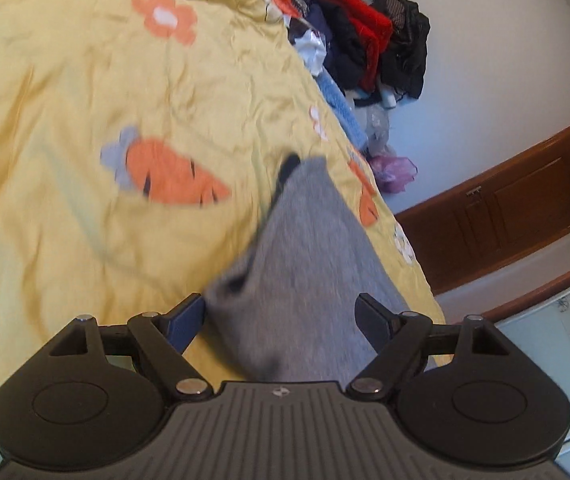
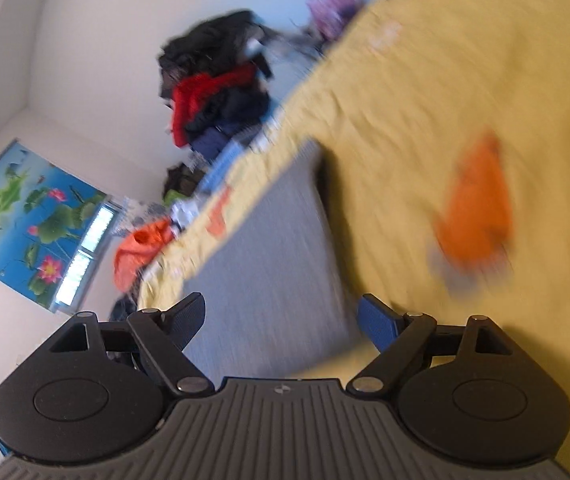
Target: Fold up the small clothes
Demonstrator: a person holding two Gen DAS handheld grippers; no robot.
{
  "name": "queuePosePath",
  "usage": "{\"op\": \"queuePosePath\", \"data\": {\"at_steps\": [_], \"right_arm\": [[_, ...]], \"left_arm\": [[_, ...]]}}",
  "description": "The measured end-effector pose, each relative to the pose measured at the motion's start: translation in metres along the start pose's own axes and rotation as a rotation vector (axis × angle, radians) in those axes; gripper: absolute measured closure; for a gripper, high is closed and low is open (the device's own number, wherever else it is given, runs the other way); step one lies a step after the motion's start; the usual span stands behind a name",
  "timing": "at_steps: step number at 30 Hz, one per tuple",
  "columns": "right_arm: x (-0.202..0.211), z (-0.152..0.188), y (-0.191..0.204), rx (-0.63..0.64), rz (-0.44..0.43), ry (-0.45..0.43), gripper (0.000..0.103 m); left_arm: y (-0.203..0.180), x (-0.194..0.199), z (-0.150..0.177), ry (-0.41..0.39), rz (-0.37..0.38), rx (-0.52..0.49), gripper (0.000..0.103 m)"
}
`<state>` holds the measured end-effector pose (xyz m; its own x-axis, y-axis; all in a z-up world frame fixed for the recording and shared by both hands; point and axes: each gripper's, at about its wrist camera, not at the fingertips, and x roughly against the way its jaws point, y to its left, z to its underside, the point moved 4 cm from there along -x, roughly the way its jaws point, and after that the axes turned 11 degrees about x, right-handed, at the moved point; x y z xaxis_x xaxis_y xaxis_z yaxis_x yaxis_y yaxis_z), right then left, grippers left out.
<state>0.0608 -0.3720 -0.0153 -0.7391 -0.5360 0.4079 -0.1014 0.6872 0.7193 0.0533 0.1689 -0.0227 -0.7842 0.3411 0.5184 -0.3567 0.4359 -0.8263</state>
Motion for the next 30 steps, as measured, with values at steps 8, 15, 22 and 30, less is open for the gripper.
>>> {"op": "queuePosePath", "data": {"at_steps": [8,15,22,30], "right_arm": [[-0.021,0.028,0.017,0.051,0.084,-0.042,0.020],[-0.068,0.016,0.030,0.059,0.094,-0.064,0.032],[-0.089,0.020,0.006,-0.069,0.095,-0.038,0.096],[-0.077,0.002,0.031,-0.033,0.041,-0.025,0.094]], "left_arm": [[0.001,-0.021,0.019,0.054,0.072,0.083,0.021],[-0.009,-0.035,0.008,-0.028,-0.007,0.003,0.038],[-0.015,-0.049,0.015,-0.092,-0.158,-0.151,0.096],[-0.042,-0.013,0.009,-0.058,-0.082,-0.187,0.098]]}}
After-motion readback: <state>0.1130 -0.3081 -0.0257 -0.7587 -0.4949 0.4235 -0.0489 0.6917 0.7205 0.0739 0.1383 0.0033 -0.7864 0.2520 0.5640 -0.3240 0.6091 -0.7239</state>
